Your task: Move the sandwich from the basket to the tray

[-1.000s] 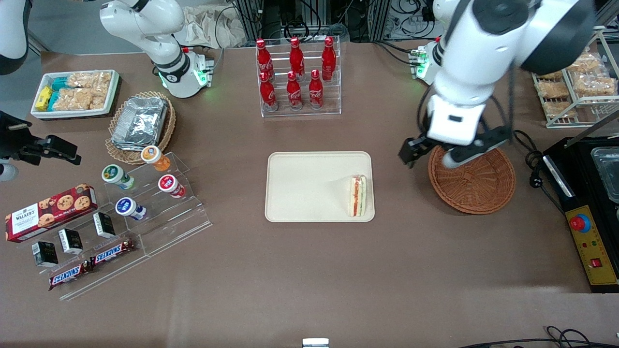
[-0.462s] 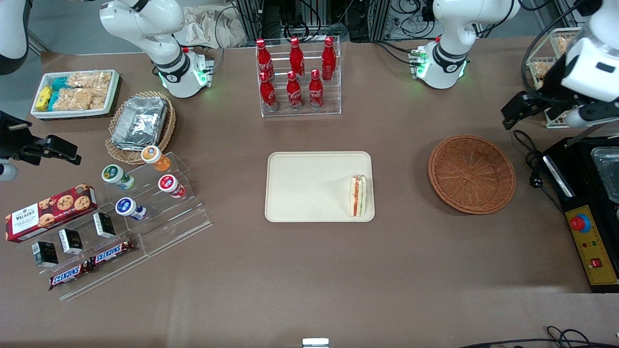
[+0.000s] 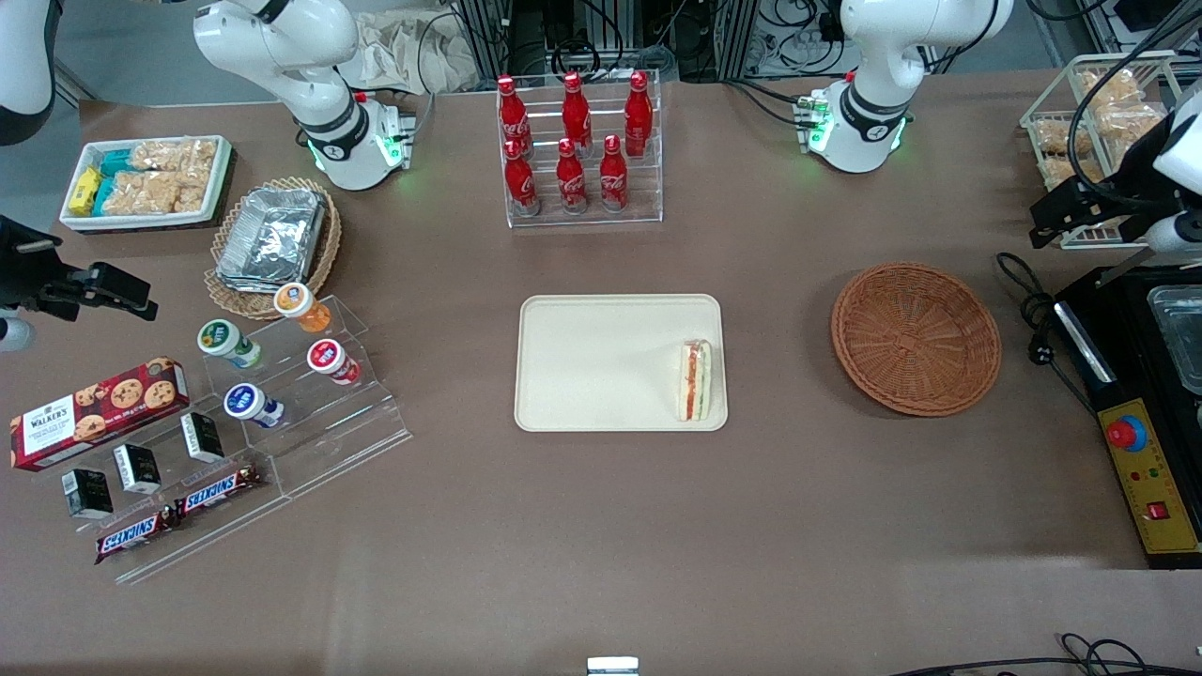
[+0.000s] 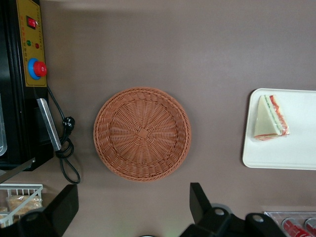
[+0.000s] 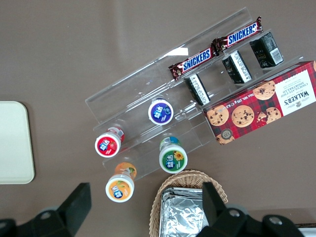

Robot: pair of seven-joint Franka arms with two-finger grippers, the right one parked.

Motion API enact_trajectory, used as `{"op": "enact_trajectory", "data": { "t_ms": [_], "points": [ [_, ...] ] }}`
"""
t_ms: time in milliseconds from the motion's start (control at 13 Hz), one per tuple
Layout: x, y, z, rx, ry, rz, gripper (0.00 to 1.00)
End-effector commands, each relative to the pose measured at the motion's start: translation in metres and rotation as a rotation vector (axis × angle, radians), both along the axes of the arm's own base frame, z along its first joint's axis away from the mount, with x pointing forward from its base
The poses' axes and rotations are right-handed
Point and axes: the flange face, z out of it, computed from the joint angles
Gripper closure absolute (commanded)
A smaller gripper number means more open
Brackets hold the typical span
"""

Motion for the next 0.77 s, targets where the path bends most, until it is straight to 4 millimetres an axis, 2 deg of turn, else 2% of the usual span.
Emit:
{"op": "enact_trajectory", "data": {
  "t_ms": [0, 231, 692],
  "points": [
    [-0.0027, -0.0049, -0.002, -0.004, -0.004, -0.026, 0.0],
    [0.0019, -0.0053, 0.004, -0.011, -0.013, -0.029, 0.0],
    [0.0012, -0.0047, 0.0018, -0.013, -0.007, -0.028, 0.0]
  ]
}}
